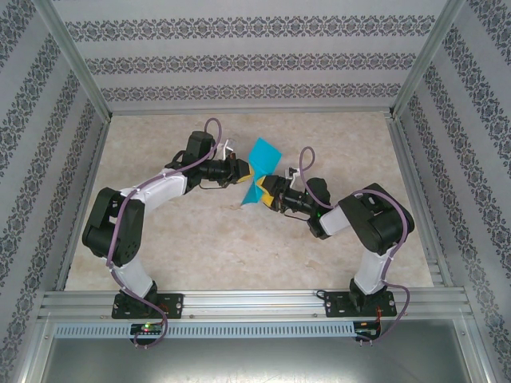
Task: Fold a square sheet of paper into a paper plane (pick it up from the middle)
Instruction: Turn over the paper at the center of the table.
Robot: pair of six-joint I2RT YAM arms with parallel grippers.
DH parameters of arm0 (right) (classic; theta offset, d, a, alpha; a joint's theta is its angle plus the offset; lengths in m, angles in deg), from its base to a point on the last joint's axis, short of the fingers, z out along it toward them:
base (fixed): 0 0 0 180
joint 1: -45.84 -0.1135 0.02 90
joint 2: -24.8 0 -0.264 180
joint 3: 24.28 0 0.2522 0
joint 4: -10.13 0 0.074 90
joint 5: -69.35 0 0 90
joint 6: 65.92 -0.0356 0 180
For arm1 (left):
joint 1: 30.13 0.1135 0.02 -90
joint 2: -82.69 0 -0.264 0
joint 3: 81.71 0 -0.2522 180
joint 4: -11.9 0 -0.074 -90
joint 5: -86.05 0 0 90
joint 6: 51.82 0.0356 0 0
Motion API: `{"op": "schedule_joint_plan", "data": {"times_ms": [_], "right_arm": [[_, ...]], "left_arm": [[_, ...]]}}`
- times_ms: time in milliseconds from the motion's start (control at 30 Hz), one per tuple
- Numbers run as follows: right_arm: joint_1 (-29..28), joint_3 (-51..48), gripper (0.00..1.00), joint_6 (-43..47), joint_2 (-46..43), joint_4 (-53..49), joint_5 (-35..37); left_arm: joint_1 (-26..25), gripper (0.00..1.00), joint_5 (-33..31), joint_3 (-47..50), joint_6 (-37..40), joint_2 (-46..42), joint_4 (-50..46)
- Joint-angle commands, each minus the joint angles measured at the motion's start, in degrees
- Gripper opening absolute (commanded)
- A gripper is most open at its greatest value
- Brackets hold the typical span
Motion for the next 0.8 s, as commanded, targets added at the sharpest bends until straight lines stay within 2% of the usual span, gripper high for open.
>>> {"op": "schedule_joint_plan", "data": {"times_ms": [0,200,533,767], "right_arm": [[-1.0,0.1,0.61,-0.3,-0.4,4.2,1.0],[-1.1,0.7,0.62,-0.4,-2.5,3.5,1.0],[-0.5,-1.4,0.55,0.2,-7.0,0.1,1.3],[-0.7,-1.5,0.42,-0.5,-6.9,-0.5,0.7]], "left_arm": [[-0.4,0.10,-1.8,1.3,-2.4,-1.0,2.3],[-0.5,0.10,-4.4,3.0,-4.1,-2.4,2.7],[-0.6,0.10,-2.9,4.6,-3.3,-3.5,3.6],[-0.6,0.11,-1.2,4.5,-2.2,-4.2,3.8]]}}
